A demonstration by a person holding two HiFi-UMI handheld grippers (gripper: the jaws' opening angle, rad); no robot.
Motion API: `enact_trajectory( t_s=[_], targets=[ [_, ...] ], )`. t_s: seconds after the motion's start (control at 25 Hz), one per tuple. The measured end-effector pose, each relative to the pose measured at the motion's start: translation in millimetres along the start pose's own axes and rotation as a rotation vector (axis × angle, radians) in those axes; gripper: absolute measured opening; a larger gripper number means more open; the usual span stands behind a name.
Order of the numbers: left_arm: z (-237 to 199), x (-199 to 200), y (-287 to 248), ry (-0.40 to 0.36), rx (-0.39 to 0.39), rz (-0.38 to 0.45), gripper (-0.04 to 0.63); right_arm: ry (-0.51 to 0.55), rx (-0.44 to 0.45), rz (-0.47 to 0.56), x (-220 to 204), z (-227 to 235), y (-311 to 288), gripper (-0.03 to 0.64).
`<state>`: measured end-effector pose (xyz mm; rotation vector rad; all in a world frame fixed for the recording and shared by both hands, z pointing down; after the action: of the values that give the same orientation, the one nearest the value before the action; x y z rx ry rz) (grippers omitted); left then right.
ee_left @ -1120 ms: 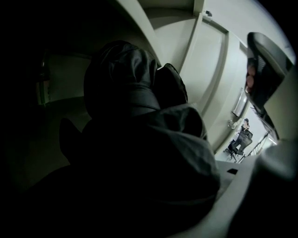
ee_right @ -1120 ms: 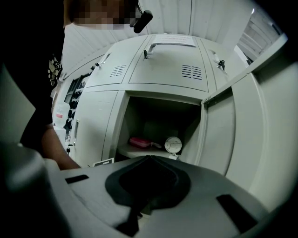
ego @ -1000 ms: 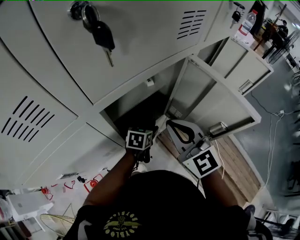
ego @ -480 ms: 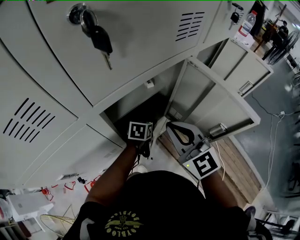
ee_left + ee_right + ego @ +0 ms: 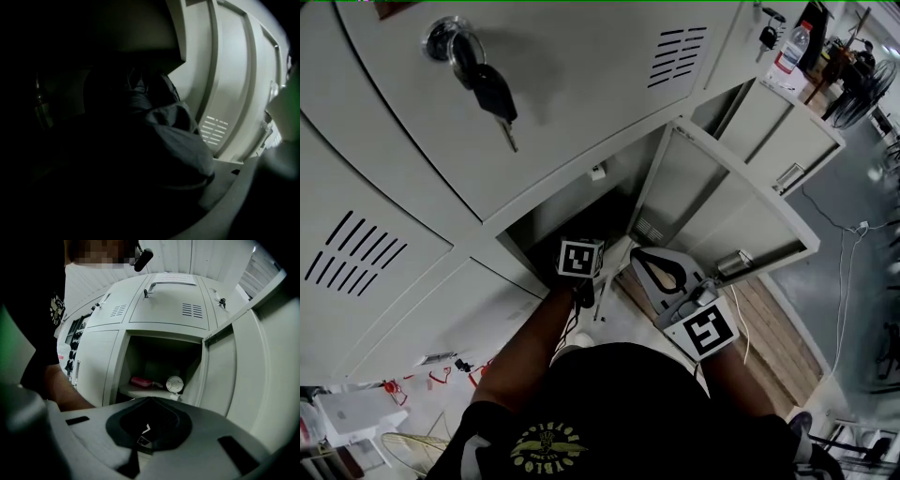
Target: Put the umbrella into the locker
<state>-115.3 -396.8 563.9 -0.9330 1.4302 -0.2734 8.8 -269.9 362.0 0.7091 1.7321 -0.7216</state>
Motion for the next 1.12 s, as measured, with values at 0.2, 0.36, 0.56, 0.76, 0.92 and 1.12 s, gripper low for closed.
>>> enact_trajectory(
  t_s=[0.2,0.36,0.56,0.76,0.92,1.12],
  targets=[
    [-5.1,-0.6,-2.8,0.000,0.024,0.001,0.352,-0.002,0.005,-0.009,-1.8,-1.6,-0.5,0.021],
    [-4.5,1.2,-2.5,-0.055,0.061,-0.003,0.383,-0.001,0.014,-0.016,-2.0,-3.5,-0.9,0.021],
    [-8.5,1.9,-4.2,-0.055,0.061,-0.020,0.405,-0.003,0.023,-0.027,-3.7,-5.5,0.3,0.021],
    [-11.0,0.3,-3.7,-0.051,0.065,-0.038,0.417,-0.003,0.029,-0.031,-5.6,-7.2,-0.6,0.021],
    [-7.6,0.7,-3.6,-0.082,0.082,-0.050,0.423,-0.007,0.033,-0.038,-6.7,-8.6,-2.2,0.021],
    [-10.0,1.6,-2.4,-0.059,0.074,-0.021,0.422,-0.011,0.034,-0.053,-9.7,-8.6,-4.5,0.021]
  ],
)
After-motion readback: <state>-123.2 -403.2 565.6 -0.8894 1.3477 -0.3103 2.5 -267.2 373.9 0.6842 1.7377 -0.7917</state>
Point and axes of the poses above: the fingertips, and each gripper's own axes: y backward along the fingers, z to its right, x out of its top, the point moved 6 cm from there along y, backward along the fingers, and after that the axes turned 1 degree about -z, right-handed, at the moved point
